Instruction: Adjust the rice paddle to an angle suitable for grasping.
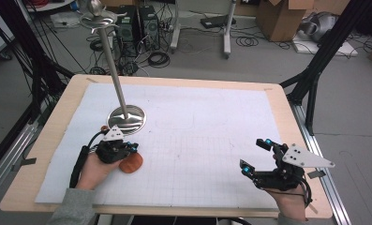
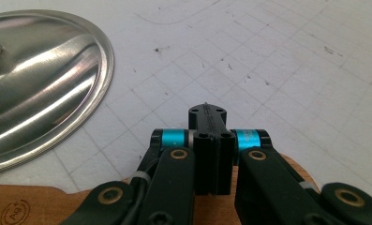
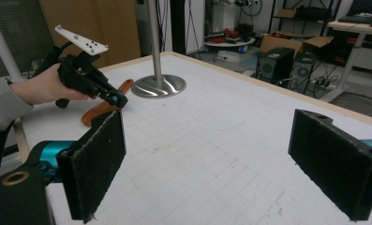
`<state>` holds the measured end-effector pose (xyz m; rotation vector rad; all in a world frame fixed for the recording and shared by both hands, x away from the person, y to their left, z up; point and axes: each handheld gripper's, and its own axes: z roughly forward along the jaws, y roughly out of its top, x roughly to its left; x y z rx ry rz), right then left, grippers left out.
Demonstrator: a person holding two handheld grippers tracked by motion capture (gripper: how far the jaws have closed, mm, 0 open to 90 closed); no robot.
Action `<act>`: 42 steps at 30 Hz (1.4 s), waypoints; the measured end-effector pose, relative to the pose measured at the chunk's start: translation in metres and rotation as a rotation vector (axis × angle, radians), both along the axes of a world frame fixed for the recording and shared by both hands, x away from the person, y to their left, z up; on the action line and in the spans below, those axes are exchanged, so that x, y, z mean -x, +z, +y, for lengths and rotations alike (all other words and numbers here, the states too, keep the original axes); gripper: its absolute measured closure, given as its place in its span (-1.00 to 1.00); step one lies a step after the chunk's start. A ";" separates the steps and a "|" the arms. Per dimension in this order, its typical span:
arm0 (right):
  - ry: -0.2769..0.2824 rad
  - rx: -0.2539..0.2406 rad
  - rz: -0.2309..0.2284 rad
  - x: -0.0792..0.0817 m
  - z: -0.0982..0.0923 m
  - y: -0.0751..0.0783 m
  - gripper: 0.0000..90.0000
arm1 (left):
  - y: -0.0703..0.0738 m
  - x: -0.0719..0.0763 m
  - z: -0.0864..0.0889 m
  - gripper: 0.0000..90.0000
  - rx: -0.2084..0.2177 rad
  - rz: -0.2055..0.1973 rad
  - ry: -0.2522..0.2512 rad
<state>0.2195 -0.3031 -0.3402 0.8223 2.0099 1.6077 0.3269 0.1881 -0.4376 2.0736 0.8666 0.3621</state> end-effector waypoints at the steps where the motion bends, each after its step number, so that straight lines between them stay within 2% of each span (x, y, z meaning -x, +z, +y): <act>1: -0.001 -0.003 0.002 0.000 -0.001 0.000 -0.78 | 0.000 0.000 0.000 0.98 0.000 0.000 0.000; 13: -0.005 -0.006 0.001 0.003 -0.004 0.000 -0.78 | -0.005 -0.004 -0.006 0.98 -0.011 0.011 0.001; 18: -0.002 0.017 0.001 0.004 -0.003 0.000 -0.78 | -0.008 -0.006 -0.008 0.98 -0.022 0.011 0.005; 21: 0.000 -0.001 0.011 0.005 -0.005 -0.001 -0.78 | -0.007 -0.005 -0.012 0.98 -0.055 0.001 0.007; 27: -0.014 -0.015 0.017 0.005 -0.008 0.000 -0.78 | -0.006 -0.002 -0.014 0.99 -0.071 -0.001 0.005; 29: -0.017 -0.020 0.001 0.004 -0.009 0.001 -0.78 | -0.005 0.001 -0.016 0.99 -0.095 -0.015 -0.007; 31: -0.024 -0.024 0.000 0.004 -0.008 0.003 -0.78 | -0.005 0.003 -0.016 0.99 -0.102 -0.013 -0.013; 33: -0.025 -0.041 -0.025 0.003 -0.007 0.007 -0.77 | -0.003 0.006 -0.014 0.99 -0.109 -0.004 -0.022; 37: -0.019 -0.047 -0.026 0.001 -0.004 0.009 -0.78 | -0.005 0.011 -0.009 0.99 -0.076 0.006 -0.036; 42: -0.002 -0.044 -0.023 -0.006 0.004 0.010 -0.78 | -0.006 0.018 0.004 0.99 -0.032 0.036 -0.039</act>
